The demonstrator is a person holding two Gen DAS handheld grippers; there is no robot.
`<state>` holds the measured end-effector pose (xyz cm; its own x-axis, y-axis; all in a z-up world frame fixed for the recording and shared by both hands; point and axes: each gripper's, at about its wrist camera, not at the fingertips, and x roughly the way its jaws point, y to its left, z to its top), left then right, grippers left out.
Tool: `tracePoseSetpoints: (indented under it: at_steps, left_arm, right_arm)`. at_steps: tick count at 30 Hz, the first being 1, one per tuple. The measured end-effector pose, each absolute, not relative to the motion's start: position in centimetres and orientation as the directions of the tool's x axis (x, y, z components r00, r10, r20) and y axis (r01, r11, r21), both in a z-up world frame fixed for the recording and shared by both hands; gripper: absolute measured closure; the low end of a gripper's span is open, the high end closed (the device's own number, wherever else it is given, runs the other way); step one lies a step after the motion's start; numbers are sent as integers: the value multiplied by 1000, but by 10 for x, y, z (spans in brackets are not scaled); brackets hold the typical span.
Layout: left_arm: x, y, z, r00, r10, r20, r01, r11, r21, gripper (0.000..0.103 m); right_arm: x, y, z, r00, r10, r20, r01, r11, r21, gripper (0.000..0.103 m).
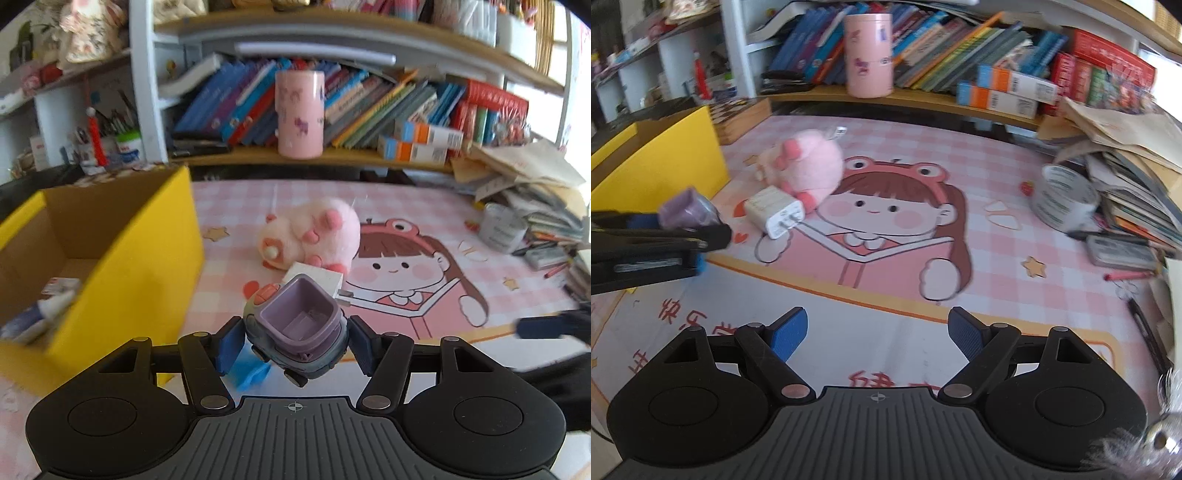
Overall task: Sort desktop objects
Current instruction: 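Close the left tool on the toy truck while the right tool grasps the blue bag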
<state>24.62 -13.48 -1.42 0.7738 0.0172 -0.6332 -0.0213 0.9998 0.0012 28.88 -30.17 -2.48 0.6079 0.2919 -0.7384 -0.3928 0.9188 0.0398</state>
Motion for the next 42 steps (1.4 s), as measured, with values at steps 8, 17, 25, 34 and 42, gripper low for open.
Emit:
tracePoseSetpoints:
  at_steps: [8,17,25,34,42]
  left_arm:
    - [198,-118,12,776,74,-627,-84,996,15,41]
    - [169,-108,25,762,144,-631,-155,987,38,41]
    - [146,-92,28,743,200,-638,-246,969,17,42]
    - [140,-81,24,732,206,-649,-285,958,-18,41]
    - [137,-72,21,733,188,-653,-280,959,-39,41]
  right_arm:
    - [293,-258,-36,533,421,-734,-587,809,37,24]
    - [304,-199,-41,446,558,-700,-740,669,62,44]
    - [321,-156,-39,366,620,-694,-779,612,135,55]
    - [323,-135,-51,367,565,-739,-767,634,103,68]
    - [316,-140,-51,377,560,-738,-768,634,88,75]
